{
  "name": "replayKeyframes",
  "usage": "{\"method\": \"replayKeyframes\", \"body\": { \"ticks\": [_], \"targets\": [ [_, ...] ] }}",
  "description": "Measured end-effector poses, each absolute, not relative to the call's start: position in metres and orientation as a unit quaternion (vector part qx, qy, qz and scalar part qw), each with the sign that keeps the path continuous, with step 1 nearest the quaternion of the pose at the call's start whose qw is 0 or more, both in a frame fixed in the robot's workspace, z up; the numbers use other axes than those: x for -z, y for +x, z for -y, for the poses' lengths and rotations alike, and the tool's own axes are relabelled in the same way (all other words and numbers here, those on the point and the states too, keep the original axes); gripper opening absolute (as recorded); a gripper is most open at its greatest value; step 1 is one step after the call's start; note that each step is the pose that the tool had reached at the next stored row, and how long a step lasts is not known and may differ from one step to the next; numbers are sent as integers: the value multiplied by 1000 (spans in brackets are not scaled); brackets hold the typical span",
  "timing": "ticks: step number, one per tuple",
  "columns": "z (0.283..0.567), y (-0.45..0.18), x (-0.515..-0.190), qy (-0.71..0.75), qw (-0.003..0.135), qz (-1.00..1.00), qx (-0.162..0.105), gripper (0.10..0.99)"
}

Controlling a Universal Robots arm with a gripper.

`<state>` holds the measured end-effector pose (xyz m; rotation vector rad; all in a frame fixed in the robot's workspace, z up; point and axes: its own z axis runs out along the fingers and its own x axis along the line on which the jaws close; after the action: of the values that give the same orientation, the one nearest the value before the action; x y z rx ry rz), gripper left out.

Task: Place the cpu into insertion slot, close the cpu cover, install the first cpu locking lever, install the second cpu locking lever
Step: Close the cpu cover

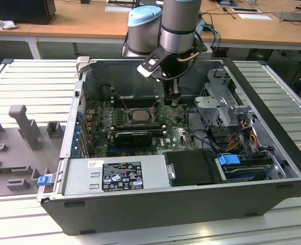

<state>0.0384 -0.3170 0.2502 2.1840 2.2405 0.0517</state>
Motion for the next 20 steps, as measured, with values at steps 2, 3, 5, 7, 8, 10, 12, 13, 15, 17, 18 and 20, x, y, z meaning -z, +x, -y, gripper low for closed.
{"method": "replayKeyframes", "body": {
  "ticks": [2,3,5,7,8,10,12,13,15,17,18,20],
  "targets": [
    [317,38,-250,698,6,-716,-17,106],
    [317,37,-250,698,6,-716,-17,106],
    [317,37,-250,698,6,-716,-17,106],
    [317,37,-250,698,6,-716,-17,106],
    [317,36,-250,698,6,-716,-17,106],
    [317,36,-250,698,6,-716,-17,106],
    [317,35,-250,698,6,-716,-17,106],
    [317,35,-250,698,6,-716,-17,106],
    [317,34,-250,698,6,-716,-17,106],
    [317,34,-250,698,6,-716,-17,106],
    [317,33,-250,698,6,-716,-17,106],
    [317,33,-250,698,6,-716,-17,106]
  ]
}}
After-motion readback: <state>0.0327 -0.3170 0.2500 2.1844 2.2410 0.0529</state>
